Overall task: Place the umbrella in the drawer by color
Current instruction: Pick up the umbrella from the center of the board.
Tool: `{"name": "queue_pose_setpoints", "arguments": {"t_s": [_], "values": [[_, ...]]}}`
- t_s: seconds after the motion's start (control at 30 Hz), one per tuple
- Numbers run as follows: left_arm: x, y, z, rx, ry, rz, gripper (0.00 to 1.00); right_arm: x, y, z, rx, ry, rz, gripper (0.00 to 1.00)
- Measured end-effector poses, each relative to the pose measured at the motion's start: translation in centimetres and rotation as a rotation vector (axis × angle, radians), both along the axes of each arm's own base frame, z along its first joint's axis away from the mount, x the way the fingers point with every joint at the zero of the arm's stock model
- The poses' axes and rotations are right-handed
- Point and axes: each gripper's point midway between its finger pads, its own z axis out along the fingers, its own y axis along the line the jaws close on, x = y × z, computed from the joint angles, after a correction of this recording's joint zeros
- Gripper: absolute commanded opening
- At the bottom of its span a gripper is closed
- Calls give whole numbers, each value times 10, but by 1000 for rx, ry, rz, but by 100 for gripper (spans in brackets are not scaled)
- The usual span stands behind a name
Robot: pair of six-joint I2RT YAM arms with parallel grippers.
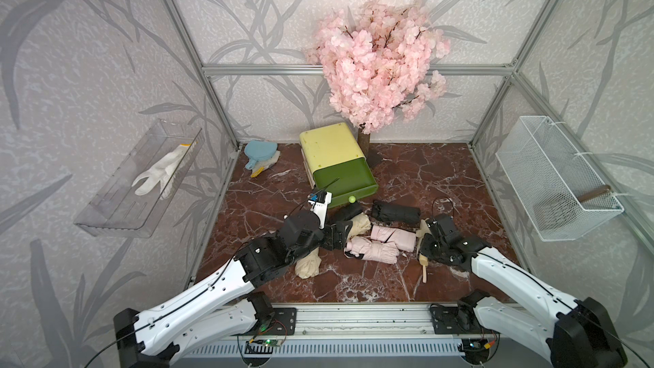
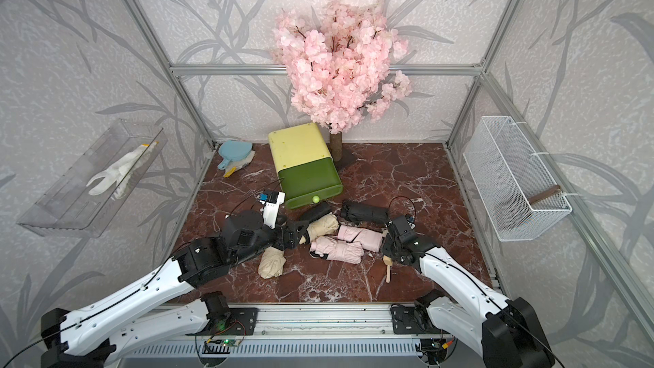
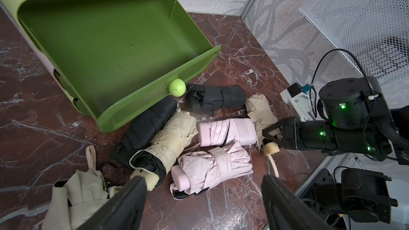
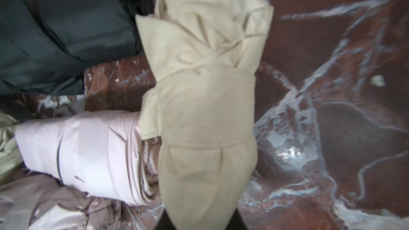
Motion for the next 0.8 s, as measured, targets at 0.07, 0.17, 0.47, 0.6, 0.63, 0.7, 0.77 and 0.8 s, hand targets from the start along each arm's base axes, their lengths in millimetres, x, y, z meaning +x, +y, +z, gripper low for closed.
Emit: {"name": "queue_pose_setpoints", "arguments": {"t_s": [0.07,0.17,0.47,0.6,0.63,0.7,0.77,0.8], "values": [[-2,-3,5,-7,-8,-9,86,-7,-9,9,-28,-10,-5,3],[-3,-7,16,-30,-28,-18,86,-10,-19,44,-49,-87,-9,3],[2,-26,51,-119,-82,-39,86,-1,32,164,176,-405,260,4],[6,-39,64,-182,-103,-57,89,-12,92,185,327,-498,512,4],[7,-43,68,-201,-107,-60,90,-16,107,191,356,-528,579,4],[8,-51,74,-241,-114,-66,99,-26,135,205,411,-590,701,4],[8,-58,78,-271,-118,-71,100,-36,162,223,465,-662,807,4],[9,-61,79,-280,-119,-71,100,-39,170,229,486,-689,837,4]]}}
